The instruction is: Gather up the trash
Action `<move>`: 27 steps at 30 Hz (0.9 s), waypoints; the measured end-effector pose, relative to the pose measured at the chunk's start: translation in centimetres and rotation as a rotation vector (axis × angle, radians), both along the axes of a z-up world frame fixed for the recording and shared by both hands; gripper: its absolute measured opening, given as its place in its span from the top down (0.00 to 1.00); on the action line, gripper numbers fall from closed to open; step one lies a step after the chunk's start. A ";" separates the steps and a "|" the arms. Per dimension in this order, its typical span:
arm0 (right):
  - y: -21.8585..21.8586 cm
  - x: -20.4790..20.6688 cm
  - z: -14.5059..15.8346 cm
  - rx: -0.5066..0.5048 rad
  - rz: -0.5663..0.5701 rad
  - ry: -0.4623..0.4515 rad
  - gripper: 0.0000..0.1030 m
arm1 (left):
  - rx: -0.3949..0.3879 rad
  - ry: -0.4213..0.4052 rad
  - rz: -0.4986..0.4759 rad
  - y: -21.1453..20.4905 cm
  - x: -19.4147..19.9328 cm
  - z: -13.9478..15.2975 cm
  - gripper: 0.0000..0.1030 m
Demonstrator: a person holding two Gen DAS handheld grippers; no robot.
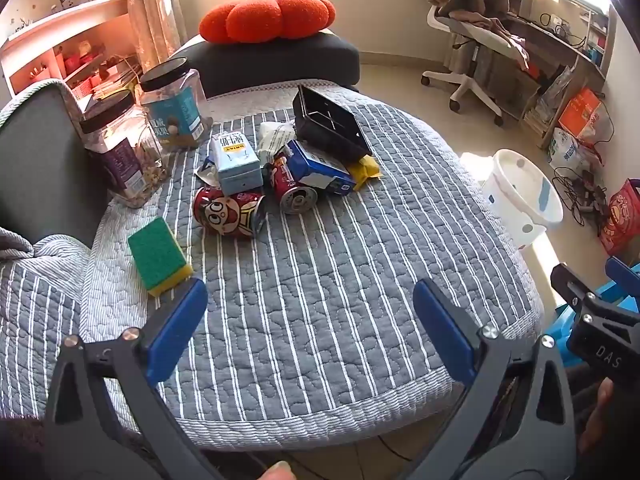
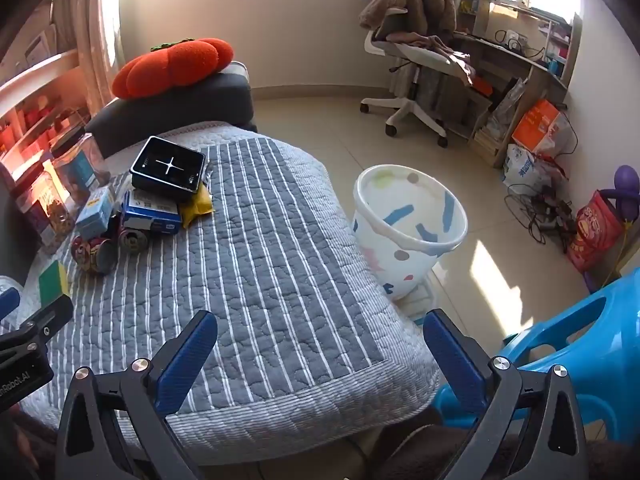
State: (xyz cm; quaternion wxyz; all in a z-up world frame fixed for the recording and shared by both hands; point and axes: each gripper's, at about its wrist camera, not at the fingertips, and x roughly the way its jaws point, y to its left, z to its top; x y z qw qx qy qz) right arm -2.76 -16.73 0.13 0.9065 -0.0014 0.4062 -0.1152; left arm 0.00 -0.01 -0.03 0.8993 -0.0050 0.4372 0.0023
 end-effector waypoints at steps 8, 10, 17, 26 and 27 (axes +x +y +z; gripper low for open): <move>0.2 0.0 -0.1 -0.002 0.002 0.001 0.00 | 0.001 0.002 0.001 0.1 -0.6 -0.2 0.01; 0.2 0.0 -0.1 -0.002 0.003 0.001 0.00 | 0.000 0.005 0.001 0.1 -0.8 -0.3 0.01; 0.3 -0.1 -0.1 -0.002 0.003 0.003 0.00 | -0.003 0.012 -0.003 -0.3 -0.7 -0.7 0.01; 0.3 0.0 -0.1 -0.003 0.003 0.003 0.00 | 0.012 -0.033 -0.006 -0.1 -0.1 -0.6 0.01; 0.3 -0.1 -0.1 -0.003 0.003 0.003 0.00 | 0.010 -0.032 -0.006 -0.1 -0.1 -0.6 0.01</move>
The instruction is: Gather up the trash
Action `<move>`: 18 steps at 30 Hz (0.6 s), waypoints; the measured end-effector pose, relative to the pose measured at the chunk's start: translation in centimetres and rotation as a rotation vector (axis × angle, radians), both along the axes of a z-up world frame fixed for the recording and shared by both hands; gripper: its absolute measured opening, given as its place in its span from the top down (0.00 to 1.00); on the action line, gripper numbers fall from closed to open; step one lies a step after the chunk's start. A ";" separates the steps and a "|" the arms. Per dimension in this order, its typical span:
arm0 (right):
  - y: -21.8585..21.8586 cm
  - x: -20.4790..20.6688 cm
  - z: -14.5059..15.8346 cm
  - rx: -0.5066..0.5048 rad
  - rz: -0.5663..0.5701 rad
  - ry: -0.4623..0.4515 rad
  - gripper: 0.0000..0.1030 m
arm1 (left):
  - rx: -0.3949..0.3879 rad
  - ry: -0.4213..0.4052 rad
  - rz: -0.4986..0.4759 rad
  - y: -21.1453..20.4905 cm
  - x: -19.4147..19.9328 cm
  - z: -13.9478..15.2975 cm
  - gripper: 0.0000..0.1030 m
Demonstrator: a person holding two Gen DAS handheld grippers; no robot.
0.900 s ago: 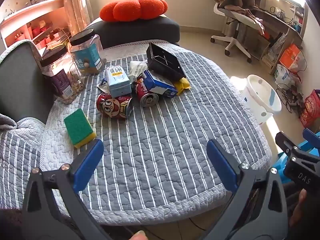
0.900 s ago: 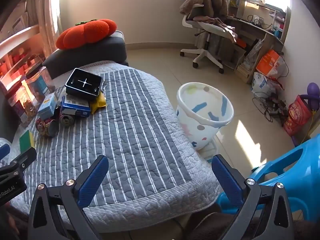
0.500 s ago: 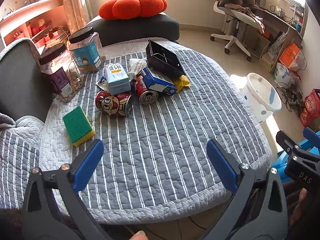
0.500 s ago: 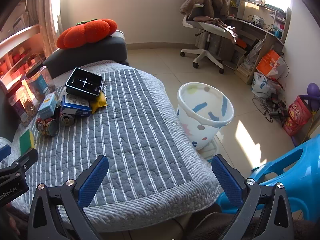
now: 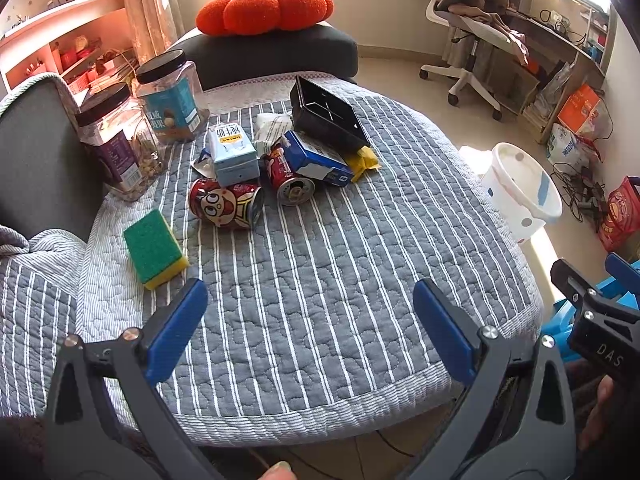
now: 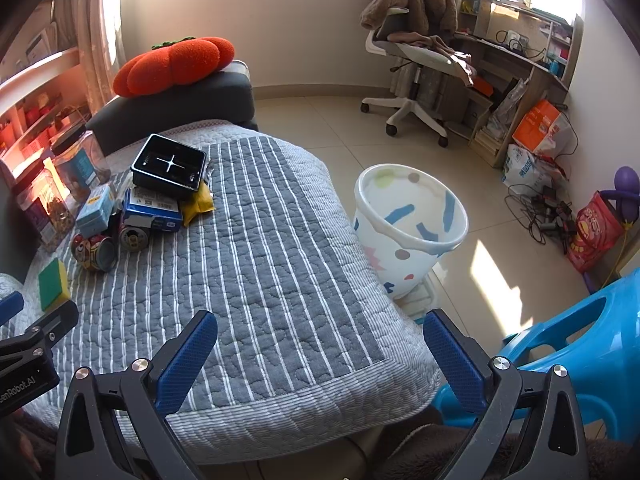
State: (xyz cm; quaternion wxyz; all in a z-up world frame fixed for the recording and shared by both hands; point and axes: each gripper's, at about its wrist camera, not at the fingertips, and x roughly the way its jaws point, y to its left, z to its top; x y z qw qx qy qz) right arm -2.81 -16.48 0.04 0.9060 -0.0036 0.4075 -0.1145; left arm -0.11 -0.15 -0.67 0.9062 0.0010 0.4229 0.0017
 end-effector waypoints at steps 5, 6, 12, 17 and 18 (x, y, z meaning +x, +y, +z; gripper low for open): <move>0.0 0.0 0.0 0.000 -0.001 0.000 0.00 | 0.010 -0.029 0.000 0.0 0.0 0.0 0.01; 0.0 -0.1 0.0 0.000 -0.001 0.000 0.00 | 0.001 -0.010 0.000 0.0 0.0 0.0 0.01; 0.0 0.0 -0.1 0.000 -0.001 0.000 0.00 | -0.008 0.014 -0.001 0.0 0.0 -0.1 0.01; 0.0 -0.1 -0.1 0.000 -0.001 0.002 0.00 | -0.024 0.032 -0.002 0.1 0.0 -0.1 0.01; 0.0 -0.1 -0.1 0.001 -0.001 0.002 0.00 | -0.014 0.035 -0.001 0.1 0.0 -0.1 0.01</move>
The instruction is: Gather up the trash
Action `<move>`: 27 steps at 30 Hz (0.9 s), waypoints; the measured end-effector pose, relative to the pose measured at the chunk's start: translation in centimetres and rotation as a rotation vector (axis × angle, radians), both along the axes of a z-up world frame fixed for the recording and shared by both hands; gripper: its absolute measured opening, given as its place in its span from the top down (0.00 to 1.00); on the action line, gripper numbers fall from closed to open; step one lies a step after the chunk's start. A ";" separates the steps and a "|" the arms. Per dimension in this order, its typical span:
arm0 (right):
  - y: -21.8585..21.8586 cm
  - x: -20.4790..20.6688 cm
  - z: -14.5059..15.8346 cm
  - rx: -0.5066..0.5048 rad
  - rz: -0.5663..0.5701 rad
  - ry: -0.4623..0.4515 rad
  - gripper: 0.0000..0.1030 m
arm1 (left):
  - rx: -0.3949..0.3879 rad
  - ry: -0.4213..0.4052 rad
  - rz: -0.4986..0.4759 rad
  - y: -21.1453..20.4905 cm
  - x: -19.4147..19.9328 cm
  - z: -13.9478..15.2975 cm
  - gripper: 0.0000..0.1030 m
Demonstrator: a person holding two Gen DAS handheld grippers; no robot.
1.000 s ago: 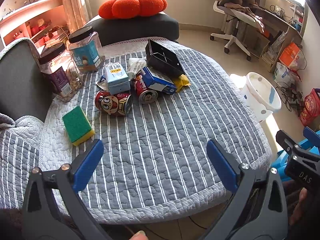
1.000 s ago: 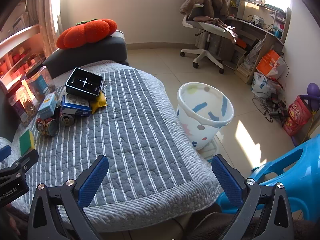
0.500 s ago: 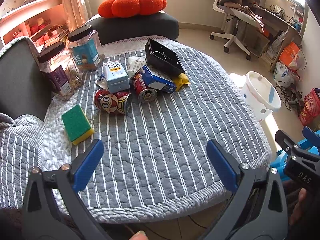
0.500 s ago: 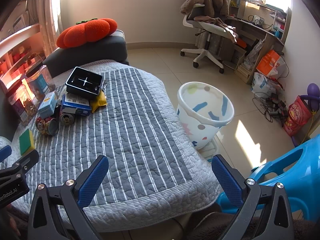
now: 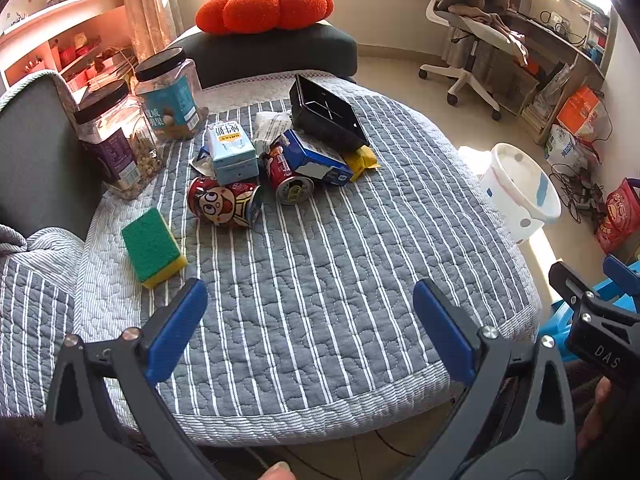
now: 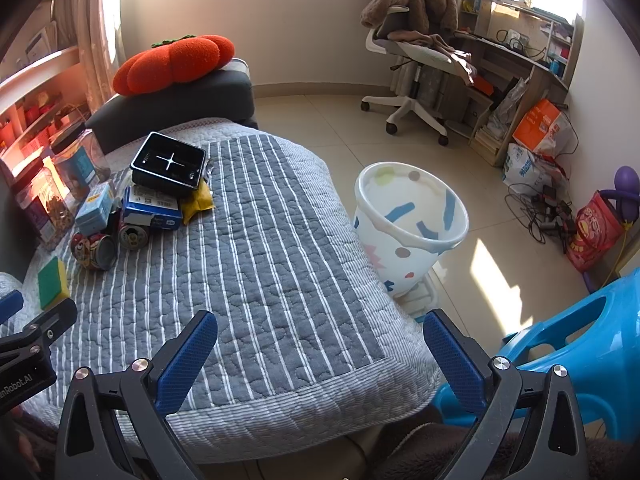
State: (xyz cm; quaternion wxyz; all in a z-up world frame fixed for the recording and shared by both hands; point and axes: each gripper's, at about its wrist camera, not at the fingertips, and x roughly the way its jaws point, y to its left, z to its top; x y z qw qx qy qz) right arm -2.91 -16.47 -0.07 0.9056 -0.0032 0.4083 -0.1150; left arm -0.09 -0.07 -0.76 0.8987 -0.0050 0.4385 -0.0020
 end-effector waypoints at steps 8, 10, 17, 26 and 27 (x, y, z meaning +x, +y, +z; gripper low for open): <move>-0.1 -0.1 -0.2 -0.005 -0.004 0.001 0.00 | -0.005 -0.012 0.002 0.3 0.1 0.1 0.01; -0.1 0.1 -0.2 -0.009 -0.009 0.007 0.00 | -0.008 -0.013 -0.004 0.5 0.2 0.2 0.01; -0.5 0.7 1.3 0.019 0.018 0.031 0.00 | -0.008 -0.002 -0.049 1.2 1.7 0.9 0.01; -2.6 5.3 4.8 0.079 0.034 0.084 0.00 | -0.024 0.028 -0.123 2.2 7.2 3.2 0.01; -2.8 6.2 5.1 0.072 0.034 0.089 0.00 | -0.046 0.020 -0.118 2.4 7.9 3.3 0.01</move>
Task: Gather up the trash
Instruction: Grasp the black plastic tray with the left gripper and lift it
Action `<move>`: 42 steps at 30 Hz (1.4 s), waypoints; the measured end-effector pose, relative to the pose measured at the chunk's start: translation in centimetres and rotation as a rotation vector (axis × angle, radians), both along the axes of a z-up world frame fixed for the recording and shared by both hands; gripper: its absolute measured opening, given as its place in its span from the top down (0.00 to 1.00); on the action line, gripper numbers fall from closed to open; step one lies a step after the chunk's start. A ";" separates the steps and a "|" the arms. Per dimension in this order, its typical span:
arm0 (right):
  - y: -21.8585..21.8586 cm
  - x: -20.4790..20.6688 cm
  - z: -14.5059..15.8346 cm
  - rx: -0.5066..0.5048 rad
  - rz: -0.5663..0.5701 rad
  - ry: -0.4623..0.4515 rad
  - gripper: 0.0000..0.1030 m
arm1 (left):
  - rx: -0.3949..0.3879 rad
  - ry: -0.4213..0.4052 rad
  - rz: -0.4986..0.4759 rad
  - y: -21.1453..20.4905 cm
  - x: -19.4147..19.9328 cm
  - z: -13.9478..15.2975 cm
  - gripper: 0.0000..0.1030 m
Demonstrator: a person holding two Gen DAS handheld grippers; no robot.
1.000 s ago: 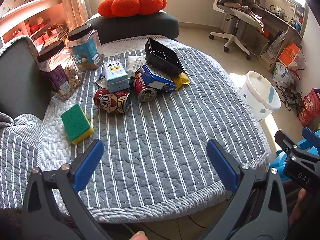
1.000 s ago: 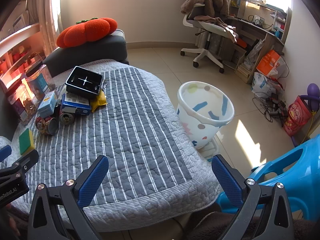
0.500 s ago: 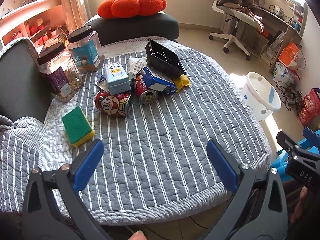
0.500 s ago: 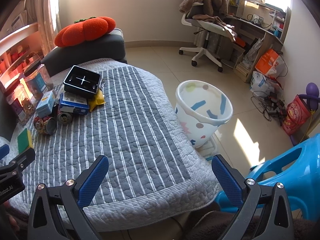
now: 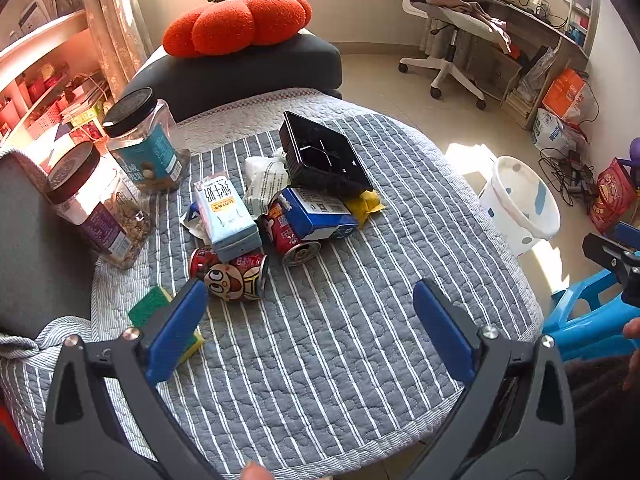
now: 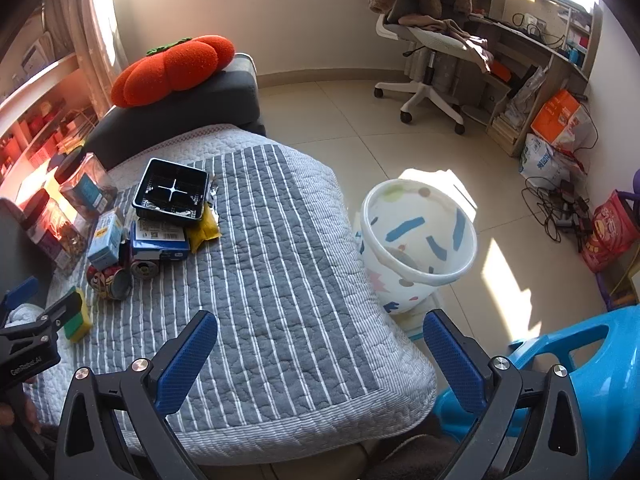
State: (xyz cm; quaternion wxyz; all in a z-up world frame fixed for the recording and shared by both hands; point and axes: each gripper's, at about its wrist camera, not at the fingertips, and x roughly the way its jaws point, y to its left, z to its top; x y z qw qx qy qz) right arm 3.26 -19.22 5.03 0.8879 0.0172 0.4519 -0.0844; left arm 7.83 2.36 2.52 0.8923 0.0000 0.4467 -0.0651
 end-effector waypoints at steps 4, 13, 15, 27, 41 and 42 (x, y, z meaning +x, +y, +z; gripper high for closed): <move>-0.2 3.9 0.1 -0.009 0.022 0.058 0.00 | 0.017 0.034 0.003 -0.1 3.4 -0.8 0.01; -2.0 8.6 -5.5 0.045 0.033 0.192 0.00 | 0.083 0.089 -0.004 -3.1 11.2 -4.3 0.07; -2.6 9.4 -5.9 0.044 0.030 0.204 0.00 | 0.130 0.081 0.004 -3.9 12.7 -5.0 0.09; -5.9 13.3 -7.7 0.031 -0.050 0.249 0.00 | 0.115 0.153 0.080 -3.1 17.7 -9.1 0.44; -1.7 15.0 -8.3 0.060 0.007 0.243 0.00 | -0.062 0.007 0.089 2.7 13.2 -2.0 0.44; -1.1 15.2 -8.4 0.069 0.015 0.243 0.00 | -0.067 0.004 0.095 3.4 12.7 -1.8 0.44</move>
